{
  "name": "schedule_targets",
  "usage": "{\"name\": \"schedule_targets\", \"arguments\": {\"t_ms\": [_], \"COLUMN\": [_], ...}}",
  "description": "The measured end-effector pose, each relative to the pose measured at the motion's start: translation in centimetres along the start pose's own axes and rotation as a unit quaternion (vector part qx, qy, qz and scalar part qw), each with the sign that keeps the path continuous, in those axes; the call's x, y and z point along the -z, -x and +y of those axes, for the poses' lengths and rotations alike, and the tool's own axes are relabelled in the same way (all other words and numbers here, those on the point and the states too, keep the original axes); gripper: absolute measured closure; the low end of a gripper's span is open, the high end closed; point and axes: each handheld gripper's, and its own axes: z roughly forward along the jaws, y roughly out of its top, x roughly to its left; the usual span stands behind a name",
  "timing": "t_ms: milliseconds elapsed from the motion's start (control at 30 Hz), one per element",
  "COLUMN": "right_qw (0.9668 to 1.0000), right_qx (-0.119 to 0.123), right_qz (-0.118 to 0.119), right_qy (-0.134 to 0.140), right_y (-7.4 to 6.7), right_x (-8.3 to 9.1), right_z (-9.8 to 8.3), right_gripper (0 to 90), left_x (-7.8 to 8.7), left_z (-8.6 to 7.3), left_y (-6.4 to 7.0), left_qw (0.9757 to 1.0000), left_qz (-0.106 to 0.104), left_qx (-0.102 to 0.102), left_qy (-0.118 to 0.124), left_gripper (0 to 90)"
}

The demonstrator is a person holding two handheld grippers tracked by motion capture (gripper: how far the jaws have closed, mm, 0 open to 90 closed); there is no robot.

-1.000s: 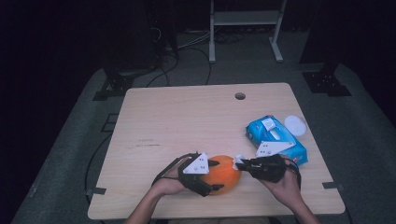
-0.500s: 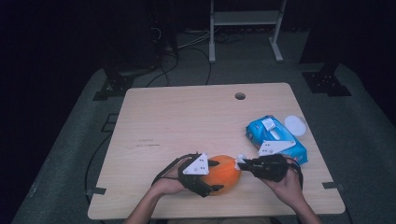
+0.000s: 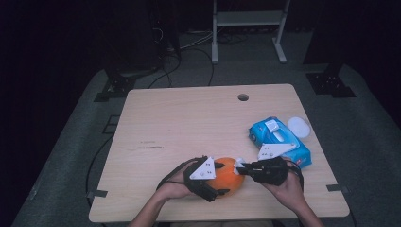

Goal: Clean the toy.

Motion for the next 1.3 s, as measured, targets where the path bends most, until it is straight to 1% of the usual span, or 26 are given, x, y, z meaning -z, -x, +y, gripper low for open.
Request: {"name": "schedule_targets", "arguments": {"t_ms": [33, 67, 100, 133, 167, 233, 333, 367, 433, 467, 500, 567, 633, 667, 700, 733, 767, 800, 833, 900, 967, 1033, 1067, 1133, 1200, 1300], "right_qw": [1.0, 1.0, 0.9999, 0.9998, 0.9996, 0.9995, 0.9999, 0.9999, 0.9996, 0.9996, 0.9996, 0.9997, 0.9999, 0.9999, 0.9999, 0.9998, 0.9996, 0.9995, 0.9995, 0.9997, 0.9998, 0.9998, 0.9998, 0.9999, 0.9999, 0.9999], "right_qx": [-0.005, -0.009, -0.014, -0.02, -0.029, -0.03, -0.015, -0.012, 0.003, 0.014, 0.019, 0.011, 0.0, -0.007, -0.014, -0.02, -0.026, -0.031, -0.031, -0.026, -0.017, -0.006, 0.004, 0.014, 0.005, -0.01], "right_qz": [0.001, -0.002, -0.004, -0.005, -0.001, 0.002, 0.0, 0.003, 0.028, 0.026, 0.021, 0.022, 0.016, 0.014, 0.01, 0.008, 0.008, 0.009, 0.009, 0.003, -0.001, 0.012, 0.014, 0.005, 0.007, -0.013], "right_qy": [-0.001, -0.004, -0.004, -0.005, -0.003, -0.004, -0.004, -0.002, 0.009, 0.005, 0.0, 0.001, 0.0, 0.0, 0.0, 0.002, 0.005, 0.005, 0.004, 0.003, 0.004, 0.013, 0.011, 0.006, 0.008, 0.002], "right_y": [0.2, 0.5, 0.7, 1.0, 1.3, 1.4, 0.5, 0.2, -0.7, -1.1, -1.2, -0.8, -0.1, 0.2, 0.6, 0.9, 1.2, 1.3, 1.3, 1.0, 0.5, -0.3, -0.7, -1.0, -0.5, 0.8], "right_x": [0.0, 0.0, 0.1, 0.2, 0.3, 0.3, 0.3, 0.2, 0.1, 0.0, -0.1, -0.1, 0.0, 0.1, 0.3, 0.4, 0.6, 0.6, 0.6, 0.6, 0.7, 0.7, 0.6, 0.5, 0.5, 0.6], "right_z": [-0.2, -0.3, -0.5, -0.7, -0.8, -0.8, -0.3, -0.1, 0.3, 0.5, 0.6, 0.4, 0.0, -0.3, -0.5, -0.7, -0.8, -0.9, -0.9, -0.7, -0.4, 0.1, 0.4, 0.5, 0.3, -0.5], "right_gripper": [81.2, 81.1, 81.1, 81.1, 81.0, 81.0, 81.0, 81.0, 81.0, 81.0, 81.1, 81.1, 81.1, 81.1, 81.1, 81.1, 81.1, 81.1, 81.1, 81.1, 81.2, 81.1, 81.1, 81.1, 81.1, 81.1], "left_x": [0.3, 0.6, 0.8, 0.9, 0.9, 0.6, 0.3, 0.1, 0.0, 0.0, 0.2, 0.5, 1.0, 1.2, 1.2, 1.1, 0.8, 0.7, 0.6, 0.6, 0.5, 0.6, 0.6, 0.7, 0.9, 1.1], "left_z": [0.1, 0.1, 0.0, -0.2, -0.4, -0.5, -0.2, 0.0, 0.3, 0.3, 0.2, 0.1, 0.0, -0.1, -0.3, -0.7, -0.9, -1.0, -0.9, -0.8, -0.8, -0.8, -0.8, -1.0, -1.2, -1.6], "left_y": [-0.3, -0.7, -0.9, -1.1, -1.2, -0.9, -0.6, -0.3, 0.1, 0.2, 0.0, -0.3, -0.8, -1.0, -1.2, -1.3, -1.4, -1.4, -1.3, -1.3, -1.2, -1.2, -1.2, -1.3, -1.5, -1.9], "left_qw": [0.9999, 0.9997, 0.9992, 0.9989, 0.9987, 0.9994, 0.9998, 0.9999, 1.0, 0.9999, 1.0, 1.0, 0.9996, 0.9995, 0.9994, 0.9992, 0.9989, 0.9989, 0.999, 0.9988, 0.9988, 0.9988, 0.9989, 0.9987, 0.9984, 0.9975], "left_qz": [0.003, 0.012, 0.022, 0.023, 0.018, 0.012, 0.006, 0.004, 0.004, 0.005, 0.005, 0.005, 0.01, 0.013, 0.013, 0.011, 0.001, -0.001, 0.003, 0.008, 0.008, 0.009, 0.009, 0.008, 0.005, -0.001], "left_qx": [0.009, 0.019, 0.031, 0.041, 0.045, 0.033, 0.02, 0.01, -0.005, -0.009, -0.004, 0.003, 0.021, 0.03, 0.033, 0.039, 0.046, 0.045, 0.043, 0.048, 0.048, 0.047, 0.046, 0.05, 0.056, 0.069], "left_qy": [0.007, 0.009, 0.008, 0.008, 0.012, 0.004, -0.001, -0.002, -0.005, -0.008, -0.004, 0.002, 0.015, 0.007, 0.001, 0.004, 0.011, 0.01, 0.008, 0.005, 0.007, 0.004, 0.003, 0.004, 0.008, 0.017], "left_gripper": [19.4, 18.3, 15.0, 13.5, 14.6, 20.2, 22.5, 22.6, 22.4, 22.2, 22.1, 20.0, 15.7, 11.0, 10.4, 10.8, 13.6, 16.8, 19.5, 24.1, 25.3, 25.5, 25.5, 25.5, 25.5, 25.5]}}
